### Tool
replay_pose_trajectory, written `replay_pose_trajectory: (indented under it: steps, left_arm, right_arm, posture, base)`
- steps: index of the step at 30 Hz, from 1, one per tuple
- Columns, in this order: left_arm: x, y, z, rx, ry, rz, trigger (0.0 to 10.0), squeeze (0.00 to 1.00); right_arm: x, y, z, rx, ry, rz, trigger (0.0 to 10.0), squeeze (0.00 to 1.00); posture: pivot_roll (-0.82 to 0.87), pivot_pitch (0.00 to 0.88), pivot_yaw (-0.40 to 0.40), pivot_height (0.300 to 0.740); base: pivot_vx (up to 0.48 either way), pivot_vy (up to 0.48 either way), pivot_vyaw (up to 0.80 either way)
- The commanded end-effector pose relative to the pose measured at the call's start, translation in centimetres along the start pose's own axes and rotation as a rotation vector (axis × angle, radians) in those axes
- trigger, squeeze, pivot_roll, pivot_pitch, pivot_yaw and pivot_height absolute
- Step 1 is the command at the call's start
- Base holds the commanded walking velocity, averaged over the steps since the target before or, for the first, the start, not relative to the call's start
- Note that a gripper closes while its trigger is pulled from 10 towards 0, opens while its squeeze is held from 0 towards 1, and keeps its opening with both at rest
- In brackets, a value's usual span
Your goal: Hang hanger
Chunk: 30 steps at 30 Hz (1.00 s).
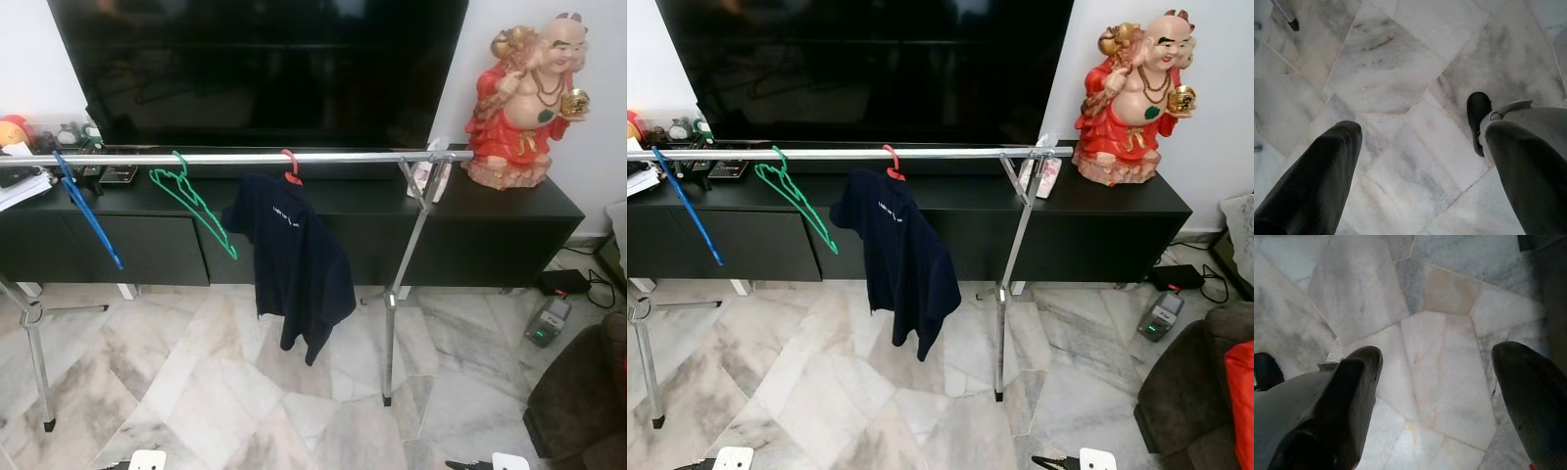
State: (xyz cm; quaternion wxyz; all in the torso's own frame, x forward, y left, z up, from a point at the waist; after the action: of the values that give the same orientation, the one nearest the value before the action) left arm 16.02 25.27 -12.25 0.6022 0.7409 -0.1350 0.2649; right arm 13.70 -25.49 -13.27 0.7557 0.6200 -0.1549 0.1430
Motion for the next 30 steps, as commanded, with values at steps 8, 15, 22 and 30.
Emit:
replay_pose_trajectory:
  steps: [8, 15, 22, 30]
  left_arm:
    - [-1.35, 0.23, 0.22, -0.014, 0.024, -0.037, 10.0, 0.00]
    - [-1.17, 0.15, 0.50, -0.019, 0.033, -0.043, 10.0, 0.00]
    - [-1.21, 0.12, 0.67, -0.024, 0.019, -0.053, 10.0, 0.00]
    - [-1.42, 0.17, 0.78, -0.028, 0.049, -0.057, 10.0, 0.00]
  right_arm:
    - [-1.27, 0.17, 0.03, 0.004, -0.008, -0.027, 10.0, 0.00]
    - [-0.93, 0.09, -0.23, 0.005, -0.004, -0.024, 10.0, 0.00]
    - [-0.87, 0.07, -0.49, 0.011, 0.022, -0.024, 10.0, 0.00]
    - [-0.88, 0.09, -0.52, 0.019, 0.025, -0.018, 10.0, 0.00]
  posture:
    - [-0.04, 0.000, -0.028, 0.740]
    - [-0.04, 0.000, -0.029, 0.740]
    - [-0.04, 0.000, -0.034, 0.740]
    - [-0.04, 0.000, -0.031, 0.740]
  base:
    - [0.000, 0.000, -0.62]
    - [0.000, 0.000, -0.69]
    - [0.000, 0.000, -0.68]
    - [0.000, 0.120, -0.68]
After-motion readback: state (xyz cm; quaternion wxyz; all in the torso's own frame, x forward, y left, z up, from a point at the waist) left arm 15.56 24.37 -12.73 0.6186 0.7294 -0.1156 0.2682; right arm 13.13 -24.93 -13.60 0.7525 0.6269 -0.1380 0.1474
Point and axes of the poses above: a point about 5 cm out from each wrist's last joint towards the gripper, its own y axis pointing back from the gripper into the wrist, its own x axis along the axis of the wrist's last joint, z = x × y, the point moved 4 cm from there along -y, pointing out of the wrist towards the gripper, and after that the axes turned 11 degrees about y, right-handed, at the moved point
